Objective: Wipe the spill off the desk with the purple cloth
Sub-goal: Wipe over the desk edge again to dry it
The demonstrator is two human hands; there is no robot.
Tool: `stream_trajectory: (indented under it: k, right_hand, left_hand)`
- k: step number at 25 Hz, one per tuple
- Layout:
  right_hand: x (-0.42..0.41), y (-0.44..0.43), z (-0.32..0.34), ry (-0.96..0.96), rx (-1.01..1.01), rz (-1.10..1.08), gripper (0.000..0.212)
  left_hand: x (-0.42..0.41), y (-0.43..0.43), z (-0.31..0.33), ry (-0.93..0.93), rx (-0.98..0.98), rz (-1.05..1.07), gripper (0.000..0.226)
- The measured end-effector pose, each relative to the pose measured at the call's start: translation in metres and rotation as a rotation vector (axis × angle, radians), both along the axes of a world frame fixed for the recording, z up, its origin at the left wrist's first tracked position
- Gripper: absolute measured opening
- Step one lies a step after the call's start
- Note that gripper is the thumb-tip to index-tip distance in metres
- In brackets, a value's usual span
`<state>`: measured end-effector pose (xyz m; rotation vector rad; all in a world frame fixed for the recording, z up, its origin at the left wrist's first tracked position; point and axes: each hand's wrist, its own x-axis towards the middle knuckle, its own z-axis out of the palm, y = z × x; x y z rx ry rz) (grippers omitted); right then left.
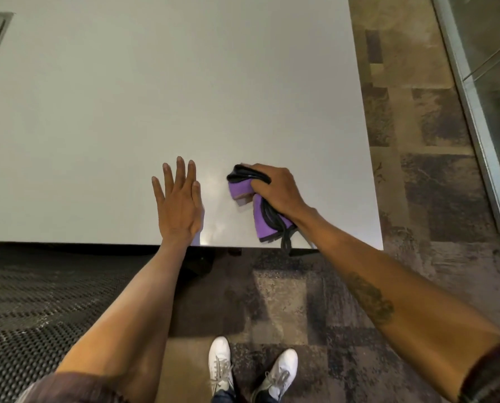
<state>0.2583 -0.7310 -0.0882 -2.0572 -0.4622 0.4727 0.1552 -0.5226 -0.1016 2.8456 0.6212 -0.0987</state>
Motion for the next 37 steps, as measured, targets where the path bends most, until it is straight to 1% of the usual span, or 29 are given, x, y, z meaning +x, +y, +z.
stream_trajectory:
  k: [4, 7, 10, 12, 13, 15, 18, 19, 21, 22, 23, 24, 26, 28, 29, 31, 35, 37]
  right_hand:
    - [-0.047, 0.017, -0.001, 0.034, 0.031, 0.16, 0.05]
    - [-0.073, 0.022, -0.007, 0.041, 0.032, 0.302, 0.046]
    - [-0.082, 0.021, -0.005, 0.081, 0.031, 0.359, 0.04]
    - [-0.083, 0.012, 0.002, 0.105, 0.032, 0.413, 0.03]
    - [-0.083, 0.002, 0.006, 0.111, 0.039, 0.431, 0.026]
    - [-0.081, -0.032, 0.011, 0.137, 0.04, 0.405, 0.025]
    - [-0.072, -0.113, 0.016, 0.166, 0.0, 0.188, 0.033]
    - [-0.067, -0.143, 0.018, 0.142, -0.002, 0.063, 0.032]
    - [-0.057, -0.185, 0.019, 0.051, -0.013, -0.292, 0.03]
    - [-0.05, -0.193, 0.016, -0.017, -0.023, -0.475, 0.034]
    - [-0.043, -0.191, 0.011, -0.079, -0.03, -0.613, 0.036]
    - [-0.033, -0.182, 0.006, -0.113, -0.037, -0.707, 0.038]
    - [-0.009, -0.157, -0.001, -0.133, -0.045, -0.838, 0.039]
    - [0.023, -0.132, -0.003, -0.142, -0.008, -0.926, 0.036]
    - [0.039, -0.119, -0.003, -0.142, 0.007, -0.929, 0.033]
    - [0.066, -0.096, -0.001, -0.136, -0.001, -0.864, 0.026]
    - [0.088, -0.052, -0.001, -0.164, -0.053, -0.527, 0.028]
    - [0.081, -0.034, 0.001, -0.128, -0.037, -0.378, 0.027]
  left_hand:
    - [-0.001, 0.001, 0.001, -0.012, -0.015, -0.01, 0.055]
    - [-0.001, 0.002, 0.001, -0.023, -0.022, -0.017, 0.055]
    - [-0.002, 0.0, 0.003, -0.041, -0.025, -0.02, 0.055]
    - [-0.003, 0.0, 0.003, -0.045, -0.028, -0.024, 0.055]
    - [-0.003, 0.0, 0.003, -0.044, -0.028, -0.03, 0.054]
    - [-0.003, 0.0, 0.002, -0.04, -0.026, -0.032, 0.054]
    - [-0.003, 0.001, 0.0, -0.023, 0.002, -0.022, 0.053]
    - [-0.003, 0.001, 0.0, -0.017, 0.012, -0.023, 0.053]
    - [-0.002, 0.0, 0.0, -0.012, 0.012, -0.021, 0.054]
    - [-0.002, 0.0, 0.0, -0.013, 0.009, -0.017, 0.054]
    - [-0.002, 0.001, 0.0, -0.016, 0.006, -0.012, 0.054]
    - [-0.001, 0.002, -0.001, -0.018, 0.002, -0.008, 0.055]
    - [-0.001, 0.002, -0.001, -0.023, -0.016, -0.007, 0.055]
    - [-0.001, 0.001, -0.002, -0.025, -0.018, -0.003, 0.055]
    - [-0.001, 0.002, -0.003, -0.025, -0.01, 0.002, 0.054]
    - [-0.001, 0.003, -0.004, -0.02, -0.006, 0.005, 0.054]
    - [0.0, 0.004, -0.004, -0.011, 0.015, 0.007, 0.054]
    - [-0.001, 0.004, -0.003, -0.006, 0.011, 0.007, 0.054]
